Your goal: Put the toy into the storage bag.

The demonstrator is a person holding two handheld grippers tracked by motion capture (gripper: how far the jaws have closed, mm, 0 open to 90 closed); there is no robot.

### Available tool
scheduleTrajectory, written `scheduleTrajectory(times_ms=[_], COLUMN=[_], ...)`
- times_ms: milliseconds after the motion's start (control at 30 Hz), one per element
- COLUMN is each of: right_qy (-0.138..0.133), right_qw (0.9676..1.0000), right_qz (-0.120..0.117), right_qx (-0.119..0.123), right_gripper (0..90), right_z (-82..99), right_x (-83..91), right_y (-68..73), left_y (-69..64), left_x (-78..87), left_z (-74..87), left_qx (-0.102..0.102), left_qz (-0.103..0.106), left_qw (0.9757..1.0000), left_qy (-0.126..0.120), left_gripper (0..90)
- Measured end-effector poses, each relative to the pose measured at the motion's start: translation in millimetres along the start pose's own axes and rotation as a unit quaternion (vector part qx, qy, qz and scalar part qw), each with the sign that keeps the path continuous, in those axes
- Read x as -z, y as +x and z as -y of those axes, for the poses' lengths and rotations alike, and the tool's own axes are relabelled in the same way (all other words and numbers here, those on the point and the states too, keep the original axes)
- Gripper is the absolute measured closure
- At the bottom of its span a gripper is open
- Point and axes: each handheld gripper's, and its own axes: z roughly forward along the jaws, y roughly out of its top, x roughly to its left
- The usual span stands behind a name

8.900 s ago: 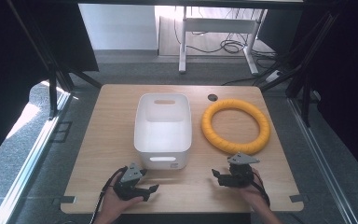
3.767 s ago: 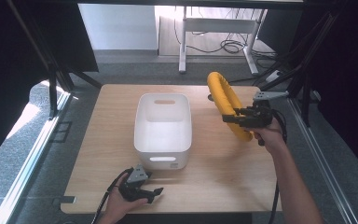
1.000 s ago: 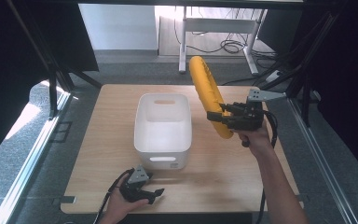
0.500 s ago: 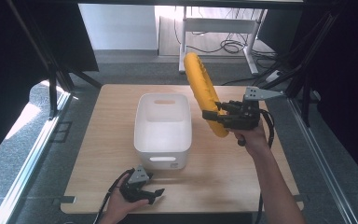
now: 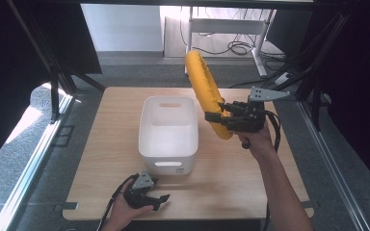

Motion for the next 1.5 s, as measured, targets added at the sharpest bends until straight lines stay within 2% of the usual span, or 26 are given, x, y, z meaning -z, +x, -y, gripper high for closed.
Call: scheduleTrajectory(times_ms=[300,533,1500], right_qy=[-0.002,-0.002,-0.008], right_qw=[1.0,0.9998,0.9989], right_qz=[-0.006,-0.015,-0.042], right_qx=[0.0,0.013,0.016], right_gripper=[51.8,51.8,51.8], right_z=[-2.2,-7.6,-14.2], right_x=[-5.1,-9.6,-30.7], right_y=[2.7,8.8,18.9], left_y=[-0.1,0.1,0.7], left_x=[-0.5,-0.1,-0.8], left_z=[0.1,0.0,0.1], left_qx=[0.0,-0.001,-0.003], left_qz=[0.0,0.0,0.0], left_qw=[1.0,1.0,1.0], left_qy=[0.001,0.001,0.005], left_gripper=[25.3,25.3,25.2])
